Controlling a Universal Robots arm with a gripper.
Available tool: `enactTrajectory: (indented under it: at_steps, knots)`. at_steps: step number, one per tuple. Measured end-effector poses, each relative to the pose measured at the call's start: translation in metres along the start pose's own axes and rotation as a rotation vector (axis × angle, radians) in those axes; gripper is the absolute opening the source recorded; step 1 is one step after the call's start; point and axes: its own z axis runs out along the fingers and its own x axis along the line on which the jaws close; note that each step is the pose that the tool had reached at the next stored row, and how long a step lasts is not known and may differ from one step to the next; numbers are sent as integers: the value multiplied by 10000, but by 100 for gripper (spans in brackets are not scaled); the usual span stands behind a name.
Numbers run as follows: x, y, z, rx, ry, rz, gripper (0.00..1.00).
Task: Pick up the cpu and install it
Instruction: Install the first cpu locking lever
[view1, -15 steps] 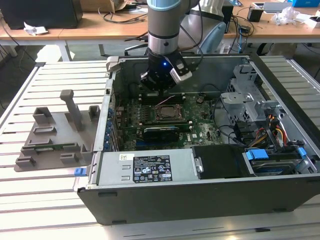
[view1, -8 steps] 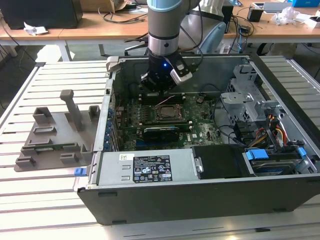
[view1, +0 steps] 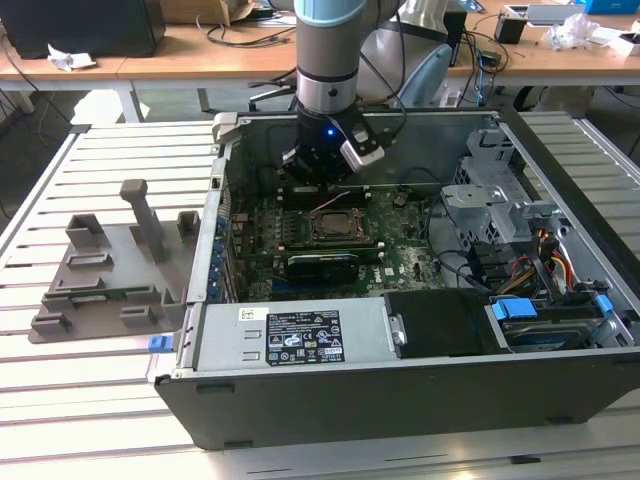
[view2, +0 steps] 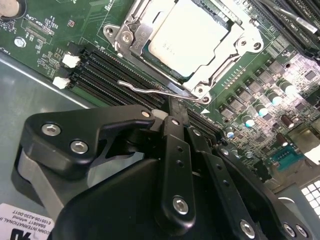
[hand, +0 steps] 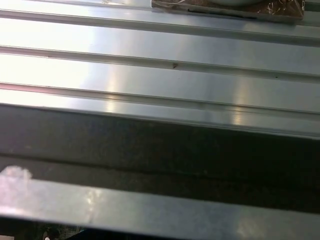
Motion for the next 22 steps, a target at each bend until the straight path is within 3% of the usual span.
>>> enactTrajectory:
  at_steps: [14,22]
  knots:
    - [-77,-11,56,165,16,2,11]
    - [-137,24,98,172,17,2,11]
